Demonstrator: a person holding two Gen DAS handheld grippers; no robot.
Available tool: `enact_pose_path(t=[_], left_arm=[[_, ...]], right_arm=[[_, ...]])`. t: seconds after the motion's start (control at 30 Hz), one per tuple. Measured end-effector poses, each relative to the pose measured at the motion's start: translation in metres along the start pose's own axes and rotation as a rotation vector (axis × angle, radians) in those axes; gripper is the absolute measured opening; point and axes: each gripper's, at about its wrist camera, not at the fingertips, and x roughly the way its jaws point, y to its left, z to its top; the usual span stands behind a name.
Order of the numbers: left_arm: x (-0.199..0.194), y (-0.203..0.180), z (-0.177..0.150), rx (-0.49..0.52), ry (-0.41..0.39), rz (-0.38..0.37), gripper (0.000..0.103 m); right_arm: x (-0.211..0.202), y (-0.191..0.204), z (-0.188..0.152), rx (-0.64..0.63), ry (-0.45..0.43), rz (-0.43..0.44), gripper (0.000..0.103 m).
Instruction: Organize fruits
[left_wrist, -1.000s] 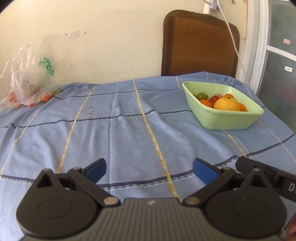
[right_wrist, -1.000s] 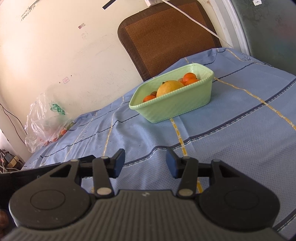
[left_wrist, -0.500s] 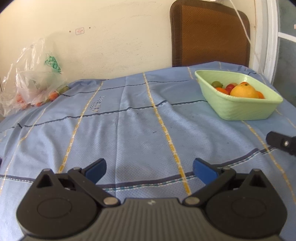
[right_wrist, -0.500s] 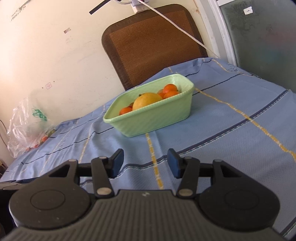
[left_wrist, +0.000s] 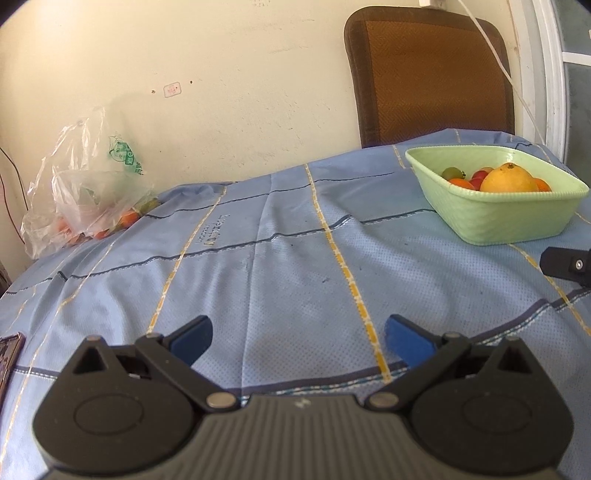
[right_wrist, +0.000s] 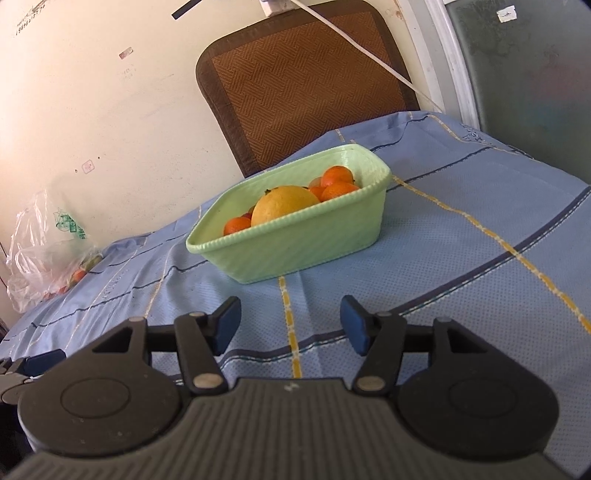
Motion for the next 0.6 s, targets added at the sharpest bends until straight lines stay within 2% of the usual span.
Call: enact_pose_path(t=[0.23, 0.6], left_arm=[[-0.008, 0.005, -0.002, -0.020, -0.051, 0.005, 0.103], [-0.007, 0.012, -0.002, -0.064, -0.040, -0.018, 0.103]], right_arm=[[-0.001, 0.003, -0.001, -0.007, -0.006, 0.000, 0.062], [-0.001, 0.002, -0.001, -0.011, -0.004, 0.000, 0.066]])
